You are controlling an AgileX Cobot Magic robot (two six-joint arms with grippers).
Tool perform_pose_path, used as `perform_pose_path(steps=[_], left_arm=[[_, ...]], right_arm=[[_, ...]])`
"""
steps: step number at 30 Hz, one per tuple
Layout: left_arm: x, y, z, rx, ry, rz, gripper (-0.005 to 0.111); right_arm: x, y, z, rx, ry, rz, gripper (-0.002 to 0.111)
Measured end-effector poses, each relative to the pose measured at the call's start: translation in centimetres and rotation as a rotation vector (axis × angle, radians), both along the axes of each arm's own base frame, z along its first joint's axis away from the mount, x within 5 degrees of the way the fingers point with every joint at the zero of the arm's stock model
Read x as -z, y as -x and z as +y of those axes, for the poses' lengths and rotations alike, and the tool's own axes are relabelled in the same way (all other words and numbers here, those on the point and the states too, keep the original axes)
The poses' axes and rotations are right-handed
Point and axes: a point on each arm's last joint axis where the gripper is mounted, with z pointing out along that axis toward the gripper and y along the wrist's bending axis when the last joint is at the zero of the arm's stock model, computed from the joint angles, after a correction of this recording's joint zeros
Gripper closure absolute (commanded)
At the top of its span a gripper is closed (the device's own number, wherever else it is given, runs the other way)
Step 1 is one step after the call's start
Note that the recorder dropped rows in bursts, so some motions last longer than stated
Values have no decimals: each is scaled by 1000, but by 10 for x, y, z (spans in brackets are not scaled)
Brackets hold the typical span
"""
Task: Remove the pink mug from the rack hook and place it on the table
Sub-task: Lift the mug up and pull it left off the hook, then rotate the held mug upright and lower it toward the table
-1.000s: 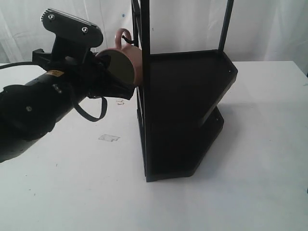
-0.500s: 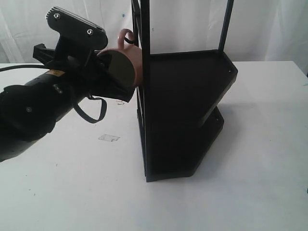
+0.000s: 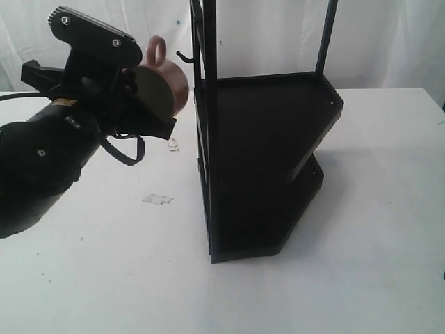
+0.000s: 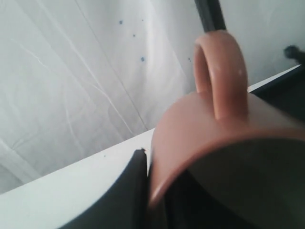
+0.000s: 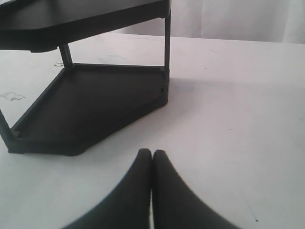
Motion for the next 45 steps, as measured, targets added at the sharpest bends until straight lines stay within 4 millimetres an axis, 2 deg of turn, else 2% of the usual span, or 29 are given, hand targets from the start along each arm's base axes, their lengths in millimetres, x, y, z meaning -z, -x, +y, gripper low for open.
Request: perform_pose_path(steps=[10,18,20,25,33,38,45], left_arm=[[14,4,15,-143,-106,170,107],[35,14,19,-63,-439,438,107],[41,17,20,-57,-458,469,107],[44,19,24,-84,-474,478,107],[46,18,13,28,-432,478,107],[46,18,14,27,-433,478,107],[33,14,26,-101,-598,372,107]], right_arm=[[0,0,0,0,0,0,108],[0,0,0,0,0,0,108],[0,0,0,0,0,0,108],[0,0,0,1,0,0,108],[0,0,0,1,0,0,108],[0,0,0,1,0,0,108],[0,0,0,1,0,0,108]])
